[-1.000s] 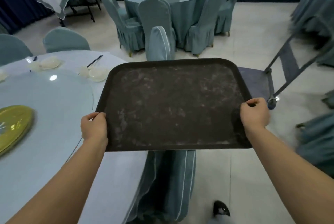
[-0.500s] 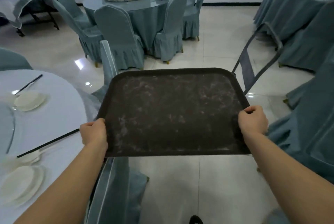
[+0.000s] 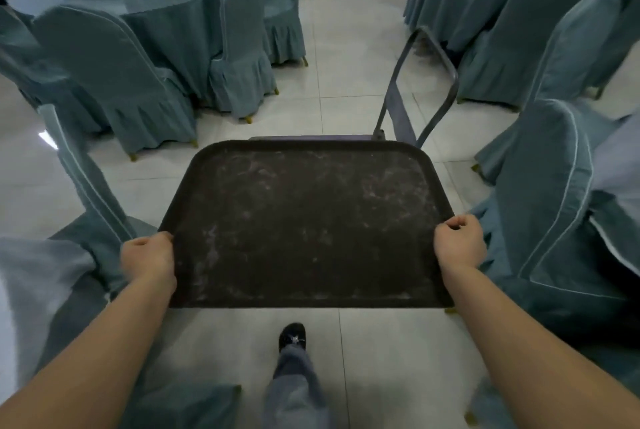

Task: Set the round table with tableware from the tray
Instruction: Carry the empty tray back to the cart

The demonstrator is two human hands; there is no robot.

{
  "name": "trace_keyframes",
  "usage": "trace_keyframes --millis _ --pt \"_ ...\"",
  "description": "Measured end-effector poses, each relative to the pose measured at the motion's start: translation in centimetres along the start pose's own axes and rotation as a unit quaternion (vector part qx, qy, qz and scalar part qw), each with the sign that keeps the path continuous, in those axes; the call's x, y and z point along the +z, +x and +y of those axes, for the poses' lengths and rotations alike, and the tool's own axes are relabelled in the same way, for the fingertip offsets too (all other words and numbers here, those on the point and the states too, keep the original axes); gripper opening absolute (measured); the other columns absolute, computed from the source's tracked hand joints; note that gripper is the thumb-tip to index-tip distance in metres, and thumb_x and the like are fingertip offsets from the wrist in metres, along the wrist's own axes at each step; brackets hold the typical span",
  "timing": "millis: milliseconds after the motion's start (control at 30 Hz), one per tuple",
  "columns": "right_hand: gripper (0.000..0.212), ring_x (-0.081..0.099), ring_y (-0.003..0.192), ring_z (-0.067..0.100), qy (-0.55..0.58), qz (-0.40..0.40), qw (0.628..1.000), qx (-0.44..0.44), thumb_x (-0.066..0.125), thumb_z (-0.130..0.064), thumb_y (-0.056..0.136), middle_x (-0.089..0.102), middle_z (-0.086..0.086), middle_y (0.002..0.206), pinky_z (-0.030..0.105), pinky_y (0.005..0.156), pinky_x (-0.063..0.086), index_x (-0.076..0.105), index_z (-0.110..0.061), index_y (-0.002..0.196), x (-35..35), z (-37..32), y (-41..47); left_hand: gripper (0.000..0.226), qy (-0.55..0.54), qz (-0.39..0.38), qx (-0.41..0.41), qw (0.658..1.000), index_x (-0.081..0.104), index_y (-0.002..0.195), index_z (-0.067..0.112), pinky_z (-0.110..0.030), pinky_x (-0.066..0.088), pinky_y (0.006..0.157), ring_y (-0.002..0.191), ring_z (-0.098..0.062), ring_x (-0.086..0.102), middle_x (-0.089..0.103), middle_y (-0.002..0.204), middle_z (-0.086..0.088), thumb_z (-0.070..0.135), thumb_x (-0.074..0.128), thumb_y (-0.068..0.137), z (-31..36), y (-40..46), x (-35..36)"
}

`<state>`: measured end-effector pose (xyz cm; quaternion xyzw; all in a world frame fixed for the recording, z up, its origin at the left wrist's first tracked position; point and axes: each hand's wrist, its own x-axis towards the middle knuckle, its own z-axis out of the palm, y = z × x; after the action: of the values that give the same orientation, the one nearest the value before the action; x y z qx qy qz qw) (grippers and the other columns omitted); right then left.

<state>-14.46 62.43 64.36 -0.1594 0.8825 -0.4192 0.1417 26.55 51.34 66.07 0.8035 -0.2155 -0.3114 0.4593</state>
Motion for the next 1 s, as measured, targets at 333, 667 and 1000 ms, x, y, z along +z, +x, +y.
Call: trace_keyframes --millis 333,667,1000 --pt "0.01 0.053 0.076 0.027 -0.003 0.053 0.995 0.086 0.054 -0.013 0.081 0.053 -0.005 0.071 0.039 0.076 0.047 0.053 -0.022 0.078 10.7 -5.5 7.7 0.032 0.002 -0.072 -0.05 0.996 0.063 0.11 0.003 -0.042 0.054 0.082 0.094 -0.033 0.063 0.065 0.106 -0.016 0.016 0.063 0.08 6.1 10.2 15.9" --pt "0.01 0.047 0.065 0.012 0.015 0.105 0.986 0.131 0.055 -0.008 0.083 0.055 -0.002 0.078 0.028 0.066 0.036 0.057 -0.016 0.087 22.6 -6.3 11.6 0.013 0.078 -0.108 -0.031 0.991 0.056 0.09 0.014 -0.041 0.049 0.082 0.091 -0.029 0.056 0.06 0.094 -0.01 0.017 0.065 0.081 8.6 20.7 28.2" --pt "0.011 0.055 0.08 0.026 0.014 0.081 0.986 0.144 0.055 -0.009 0.083 0.06 0.005 0.087 0.034 0.071 0.042 0.055 -0.019 0.088 35.7 2.7 20.3 0.016 0.079 -0.111 -0.033 0.99 0.052 0.074 0.023 -0.038 0.045 0.076 0.085 -0.025 0.054 0.057 0.084 -0.002 0.019 0.067 0.08 -1.7 27.5 41.9"
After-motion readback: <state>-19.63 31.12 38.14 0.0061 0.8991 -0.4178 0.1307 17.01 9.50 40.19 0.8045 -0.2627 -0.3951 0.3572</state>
